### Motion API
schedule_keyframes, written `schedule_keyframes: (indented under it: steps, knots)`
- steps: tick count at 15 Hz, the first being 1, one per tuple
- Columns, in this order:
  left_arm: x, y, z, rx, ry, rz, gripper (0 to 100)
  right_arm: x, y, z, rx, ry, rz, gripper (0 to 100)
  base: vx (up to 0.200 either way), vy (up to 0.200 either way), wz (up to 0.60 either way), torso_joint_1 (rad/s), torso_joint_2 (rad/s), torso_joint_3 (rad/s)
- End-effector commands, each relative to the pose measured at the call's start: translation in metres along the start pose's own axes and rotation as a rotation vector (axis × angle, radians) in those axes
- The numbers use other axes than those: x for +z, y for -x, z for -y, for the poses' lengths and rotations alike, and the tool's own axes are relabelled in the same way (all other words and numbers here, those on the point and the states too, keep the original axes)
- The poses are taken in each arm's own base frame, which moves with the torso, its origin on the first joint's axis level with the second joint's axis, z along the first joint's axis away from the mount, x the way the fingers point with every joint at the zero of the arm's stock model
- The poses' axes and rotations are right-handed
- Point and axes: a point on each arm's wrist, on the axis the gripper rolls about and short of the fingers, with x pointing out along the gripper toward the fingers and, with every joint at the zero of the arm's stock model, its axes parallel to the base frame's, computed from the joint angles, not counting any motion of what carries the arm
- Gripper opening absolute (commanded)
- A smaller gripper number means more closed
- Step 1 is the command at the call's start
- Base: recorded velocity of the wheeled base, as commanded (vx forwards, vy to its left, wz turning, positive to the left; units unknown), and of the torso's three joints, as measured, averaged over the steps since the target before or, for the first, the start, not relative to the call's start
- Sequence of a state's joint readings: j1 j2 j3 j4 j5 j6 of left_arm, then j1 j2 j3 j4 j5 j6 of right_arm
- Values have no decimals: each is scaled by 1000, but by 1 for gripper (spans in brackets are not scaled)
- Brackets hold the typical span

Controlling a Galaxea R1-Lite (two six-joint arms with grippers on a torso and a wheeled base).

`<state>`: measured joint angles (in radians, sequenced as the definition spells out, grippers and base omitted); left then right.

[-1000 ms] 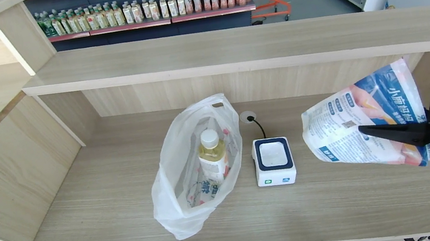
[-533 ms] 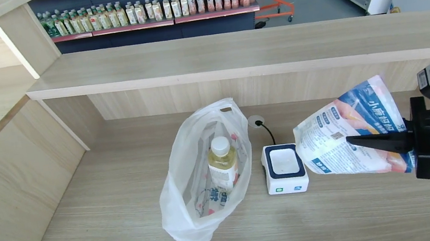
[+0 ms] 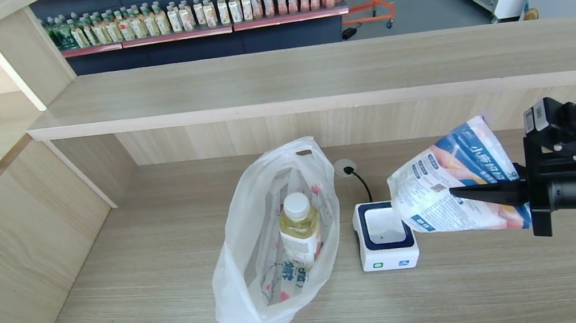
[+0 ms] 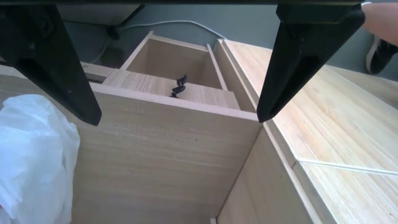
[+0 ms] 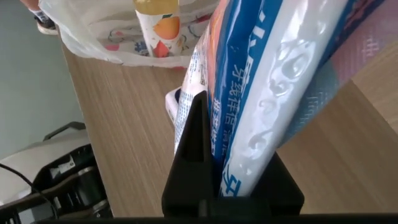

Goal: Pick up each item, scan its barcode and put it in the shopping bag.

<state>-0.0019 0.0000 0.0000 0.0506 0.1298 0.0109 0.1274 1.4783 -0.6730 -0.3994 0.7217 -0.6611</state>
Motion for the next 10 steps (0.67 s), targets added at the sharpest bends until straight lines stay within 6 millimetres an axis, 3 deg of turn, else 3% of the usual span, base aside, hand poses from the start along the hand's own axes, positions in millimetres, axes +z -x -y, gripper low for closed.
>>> schedule_keyframes:
  steps: [1,4,10]
  knots:
    - [0,0,0,1,0,-2,100,-10,-8,3,22,13,-23,0,0,0,0,0,0,0]
    - [0,0,0,1,0,-2,100,-29,-22,13,60,125,-9,0,0,0,0,0,0,0]
    - [0,0,0,1,0,-2,100,-45,-45,20,69,149,15,0,0,0,0,0,0,0]
